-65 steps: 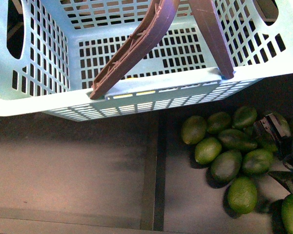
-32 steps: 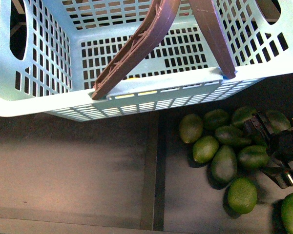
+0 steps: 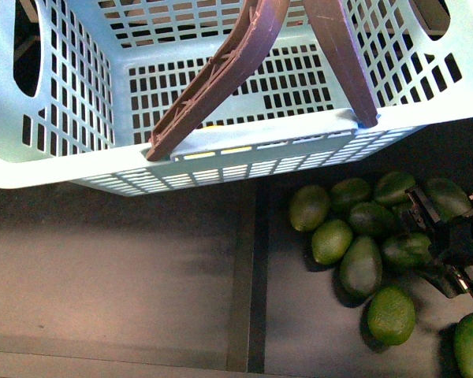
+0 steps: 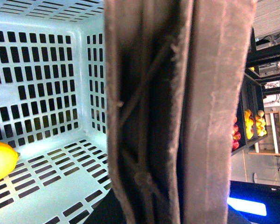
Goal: Pick mango and avocado into basket
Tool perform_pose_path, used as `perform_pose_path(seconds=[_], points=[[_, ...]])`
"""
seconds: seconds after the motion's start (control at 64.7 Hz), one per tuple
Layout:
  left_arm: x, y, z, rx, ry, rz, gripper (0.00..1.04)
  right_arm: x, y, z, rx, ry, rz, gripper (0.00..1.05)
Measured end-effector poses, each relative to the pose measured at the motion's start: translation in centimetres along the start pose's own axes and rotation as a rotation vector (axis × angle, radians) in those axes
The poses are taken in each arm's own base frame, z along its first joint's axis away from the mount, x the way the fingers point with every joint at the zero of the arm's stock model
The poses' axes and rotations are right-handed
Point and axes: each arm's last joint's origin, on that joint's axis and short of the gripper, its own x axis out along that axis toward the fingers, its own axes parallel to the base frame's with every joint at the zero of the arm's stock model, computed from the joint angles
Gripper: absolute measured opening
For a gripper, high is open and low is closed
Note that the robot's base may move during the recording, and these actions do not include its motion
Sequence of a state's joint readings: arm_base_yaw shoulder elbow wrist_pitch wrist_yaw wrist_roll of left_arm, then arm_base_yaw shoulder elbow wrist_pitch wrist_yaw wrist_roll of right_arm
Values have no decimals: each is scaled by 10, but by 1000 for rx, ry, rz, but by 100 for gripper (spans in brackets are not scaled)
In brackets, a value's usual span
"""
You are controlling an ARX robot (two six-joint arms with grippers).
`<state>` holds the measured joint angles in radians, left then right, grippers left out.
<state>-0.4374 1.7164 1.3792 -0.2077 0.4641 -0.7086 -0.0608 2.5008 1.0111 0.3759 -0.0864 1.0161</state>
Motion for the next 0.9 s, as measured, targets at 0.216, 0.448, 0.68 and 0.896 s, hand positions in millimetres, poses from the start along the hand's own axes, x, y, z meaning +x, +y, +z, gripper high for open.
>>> perform_pose_path(seconds=[0.216,0.448,0.68,0.896], points=[[0,0,0,0,0,0,15,-12,-11,9,-7,-17,-4,56],[0,0,0,0,0,0,15,-45,-8,34,-56,-101,30,56],[0,0,0,0,0,0,15,-107,8,66,-246,-300,124,55],[0,0,0,0,0,0,15,-175,33,90,-390,-495,267,55]])
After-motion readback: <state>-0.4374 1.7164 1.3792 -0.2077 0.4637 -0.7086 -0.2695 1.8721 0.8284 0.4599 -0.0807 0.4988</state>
